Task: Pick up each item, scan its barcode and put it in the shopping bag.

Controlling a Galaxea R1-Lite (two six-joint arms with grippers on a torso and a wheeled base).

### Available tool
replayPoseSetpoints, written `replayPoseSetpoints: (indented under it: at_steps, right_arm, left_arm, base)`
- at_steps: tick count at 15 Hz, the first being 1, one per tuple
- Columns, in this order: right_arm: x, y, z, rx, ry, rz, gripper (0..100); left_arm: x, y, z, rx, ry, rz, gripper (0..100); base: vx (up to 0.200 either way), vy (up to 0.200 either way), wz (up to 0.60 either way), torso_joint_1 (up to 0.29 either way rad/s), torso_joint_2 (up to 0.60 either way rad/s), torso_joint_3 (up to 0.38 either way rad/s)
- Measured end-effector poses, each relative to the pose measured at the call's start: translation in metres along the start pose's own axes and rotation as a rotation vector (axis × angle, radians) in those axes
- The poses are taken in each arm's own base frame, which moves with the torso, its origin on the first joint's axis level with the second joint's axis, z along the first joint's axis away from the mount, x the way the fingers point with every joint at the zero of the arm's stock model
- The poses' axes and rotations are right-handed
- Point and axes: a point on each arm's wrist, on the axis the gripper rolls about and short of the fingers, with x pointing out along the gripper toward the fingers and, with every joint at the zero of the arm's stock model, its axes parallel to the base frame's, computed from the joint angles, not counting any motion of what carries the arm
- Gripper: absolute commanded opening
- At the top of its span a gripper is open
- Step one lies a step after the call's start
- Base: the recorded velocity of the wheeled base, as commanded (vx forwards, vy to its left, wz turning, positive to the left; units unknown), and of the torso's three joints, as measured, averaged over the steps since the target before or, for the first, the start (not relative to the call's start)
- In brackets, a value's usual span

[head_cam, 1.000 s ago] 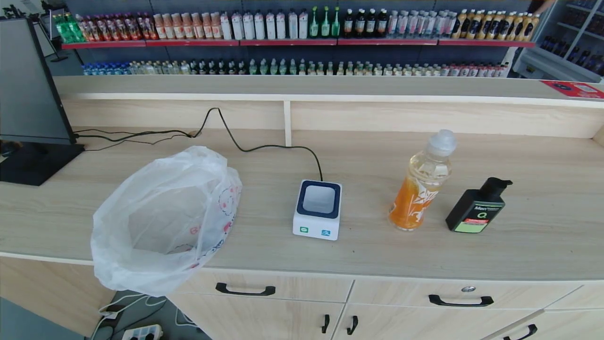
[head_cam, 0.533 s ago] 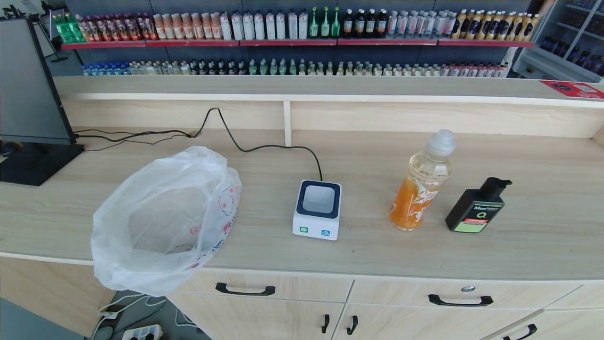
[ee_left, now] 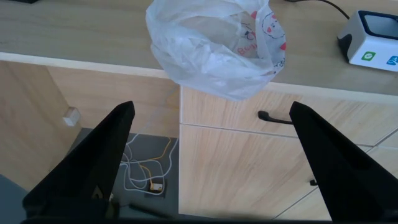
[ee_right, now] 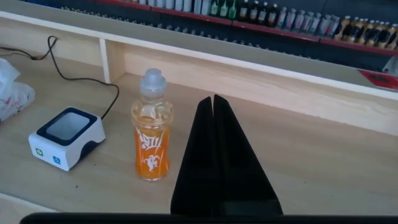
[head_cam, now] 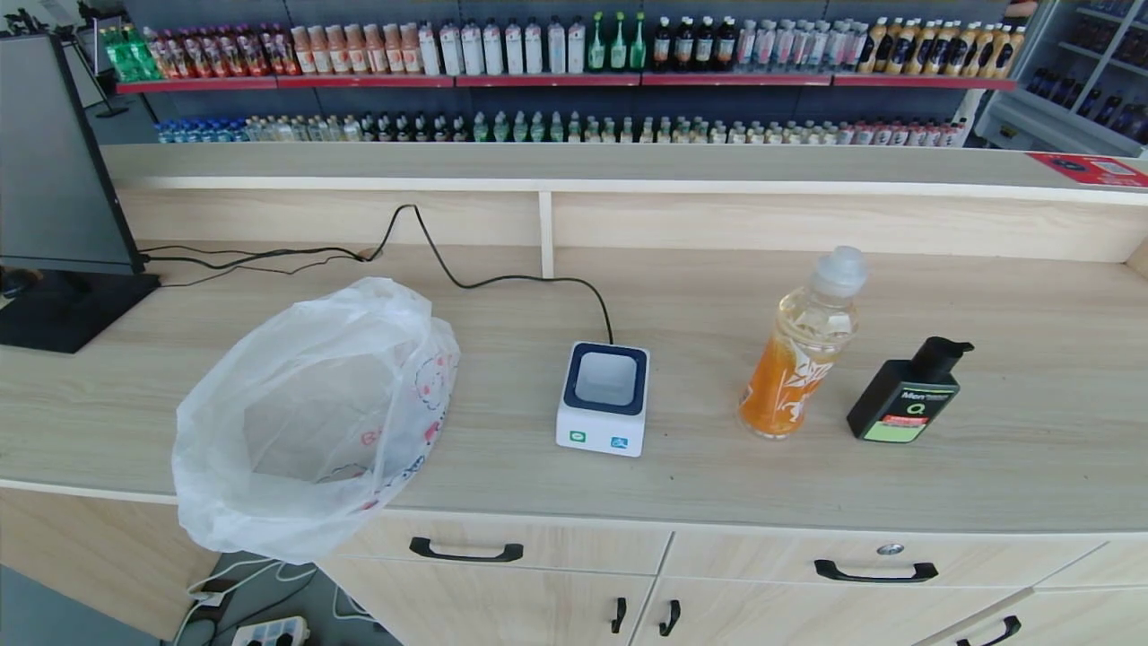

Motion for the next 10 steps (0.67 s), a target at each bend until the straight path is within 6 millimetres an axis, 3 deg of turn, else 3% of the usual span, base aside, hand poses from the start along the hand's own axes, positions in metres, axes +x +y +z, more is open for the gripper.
replayPoseSetpoints:
  at_steps: [5, 7, 10]
  right_arm:
    - [0.080, 0.006, -0.012, 0.035, -0.109, -0.017, 0]
    - [0.100, 0.020, -0.023, 0.080, -0.088, -0.030, 0]
    - [0.111, 0.048, -0.038, 0.126, -0.025, 0.043, 0]
  left_arm:
    - [0.000, 0.000, 0.000, 0.000, 0.000, 0.000, 100]
    - [0.000, 0.000, 0.000, 0.000, 0.000, 0.000, 100]
    - [0.000, 0.000, 0.000, 0.000, 0.000, 0.000, 100]
  base:
    - [0.000, 0.000, 0.00, 0.000, 0.00, 0.000]
    - [0.000, 0.000, 0.00, 0.000, 0.00, 0.000]
    - [0.000, 0.000, 0.00, 0.000, 0.00, 0.000]
